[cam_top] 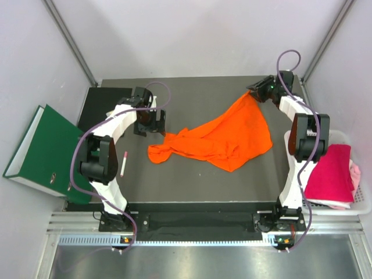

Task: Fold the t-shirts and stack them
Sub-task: Flatten out the tshirt

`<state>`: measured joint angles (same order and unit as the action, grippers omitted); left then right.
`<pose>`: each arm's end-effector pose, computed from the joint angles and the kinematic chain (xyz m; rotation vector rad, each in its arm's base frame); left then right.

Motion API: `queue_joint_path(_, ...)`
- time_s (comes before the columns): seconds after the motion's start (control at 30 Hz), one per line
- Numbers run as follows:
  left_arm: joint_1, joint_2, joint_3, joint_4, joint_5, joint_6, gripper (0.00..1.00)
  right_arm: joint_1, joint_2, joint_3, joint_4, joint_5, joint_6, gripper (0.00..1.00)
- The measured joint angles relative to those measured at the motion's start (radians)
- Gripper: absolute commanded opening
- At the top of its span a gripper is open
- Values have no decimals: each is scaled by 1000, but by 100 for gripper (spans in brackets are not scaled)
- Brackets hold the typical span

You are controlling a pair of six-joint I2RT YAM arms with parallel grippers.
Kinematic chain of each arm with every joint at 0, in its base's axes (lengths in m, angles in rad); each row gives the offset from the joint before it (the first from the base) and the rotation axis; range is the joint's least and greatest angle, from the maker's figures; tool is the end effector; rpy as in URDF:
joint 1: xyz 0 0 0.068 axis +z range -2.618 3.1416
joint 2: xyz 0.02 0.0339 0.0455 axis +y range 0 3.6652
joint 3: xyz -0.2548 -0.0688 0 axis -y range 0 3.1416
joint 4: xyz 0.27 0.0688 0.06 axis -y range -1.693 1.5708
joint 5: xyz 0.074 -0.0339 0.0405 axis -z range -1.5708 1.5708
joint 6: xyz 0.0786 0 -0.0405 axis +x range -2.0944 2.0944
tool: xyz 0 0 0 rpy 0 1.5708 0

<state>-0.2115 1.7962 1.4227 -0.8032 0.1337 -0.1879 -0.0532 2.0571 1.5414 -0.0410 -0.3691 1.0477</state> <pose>0.3972 -0.0960 0.1789 0.0696 2.7666 -0.2912 0.5294 0.0002 0.1800 0.9709 2.0247 0.9582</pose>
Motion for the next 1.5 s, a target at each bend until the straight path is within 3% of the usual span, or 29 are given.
queue_joint_path(0.03,0,0,0,-2,0,0,99,1,26,26,1,-5,-19,70)
queue_joint_path(0.13,0,0,0,-3,0,0,99,6,89,60,0,-14,-61,81)
queue_joint_path(0.47,-5,0,-27,-4,0,-1,99,10,66,-51,-11,-3,-123,76)
queue_joint_path(0.83,-14,0,-28,-4,-1,-1,99,10,66,-19,-30,-12,-111,73)
queue_joint_path(0.97,-15,0,-28,-3,-1,-1,99,15,92,139,-134,13,-182,79)
queue_joint_path(1.07,-19,0,-28,-4,-1,0,99,32,111,296,-249,86,-310,99)
queue_joint_path(1.17,-27,0,-28,-3,1,2,99,77,99,364,-327,175,-446,100)
queue_joint_path(1.27,-48,-3,-31,-2,5,10,99,133,61,324,-374,232,-536,100)
queue_joint_path(1.5,-154,-4,-31,0,26,37,99,185,-63,17,-405,251,-606,100)
